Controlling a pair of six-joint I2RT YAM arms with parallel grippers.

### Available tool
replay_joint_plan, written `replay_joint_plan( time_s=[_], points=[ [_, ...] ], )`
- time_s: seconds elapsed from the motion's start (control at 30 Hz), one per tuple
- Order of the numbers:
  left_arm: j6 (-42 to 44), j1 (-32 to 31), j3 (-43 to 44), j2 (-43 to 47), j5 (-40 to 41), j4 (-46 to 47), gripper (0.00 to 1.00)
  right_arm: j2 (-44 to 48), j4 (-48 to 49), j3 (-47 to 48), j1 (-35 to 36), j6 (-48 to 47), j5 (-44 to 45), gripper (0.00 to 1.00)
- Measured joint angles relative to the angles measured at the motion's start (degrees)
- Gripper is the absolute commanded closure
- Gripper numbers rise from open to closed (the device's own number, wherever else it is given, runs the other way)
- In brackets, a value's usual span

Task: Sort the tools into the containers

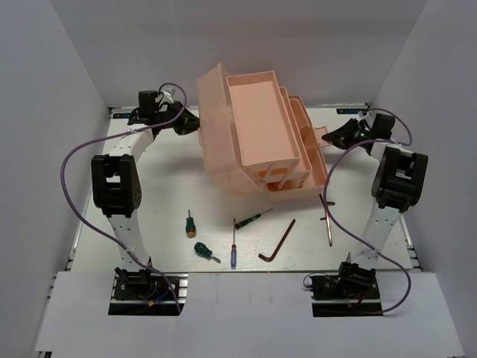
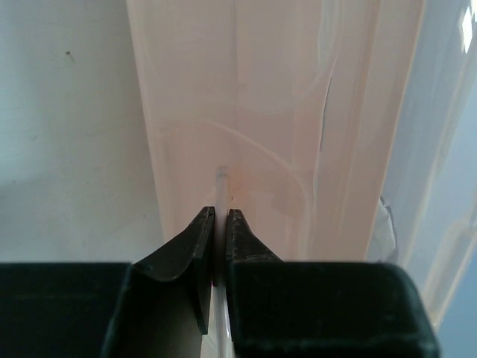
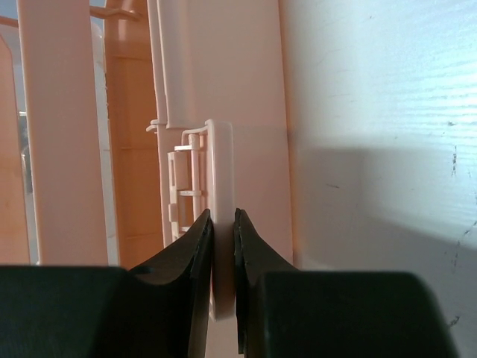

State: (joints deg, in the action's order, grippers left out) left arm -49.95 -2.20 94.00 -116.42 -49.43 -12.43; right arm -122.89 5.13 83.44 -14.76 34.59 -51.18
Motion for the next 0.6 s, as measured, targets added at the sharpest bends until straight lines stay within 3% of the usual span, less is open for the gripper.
replay_joint_plan(
  time_s=[0.07,0.17,0.2,0.27,0.43,0.6],
  points=[
    [0.2,0.4,-0.9,0.0,-0.3,0.2,0.96,0.5,0.2,-0.9,-0.1,0.0,-0.2,1.0],
    [0.6,1.0,-1.3,-0.2,-0.8,0.2,0.76,1.2,1.0,-2.5,-0.2,0.3,-0.7,1.0],
    [0.8,1.2,-1.4,-0.2,-0.9,0.3,0.64,1.4,1.1,-3.0,-0.2,0.5,-0.7,1.0],
    [0.9,2.1,-1.6,-0.2,-0.9,0.6,0.51,1.6,1.4,-3.6,-0.3,0.7,-1.0,1.0],
    [1.0,7.6,-1.7,-0.2,-0.3,2.1,0.35,1.7,3.3,-4.5,-3.0,1.6,-0.8,1.0],
    [0.7,8.8,-1.9,-0.2,-0.8,3.5,0.3,1.7,4.7,-4.7,-4.4,2.6,-0.1,1.0]
  ],
)
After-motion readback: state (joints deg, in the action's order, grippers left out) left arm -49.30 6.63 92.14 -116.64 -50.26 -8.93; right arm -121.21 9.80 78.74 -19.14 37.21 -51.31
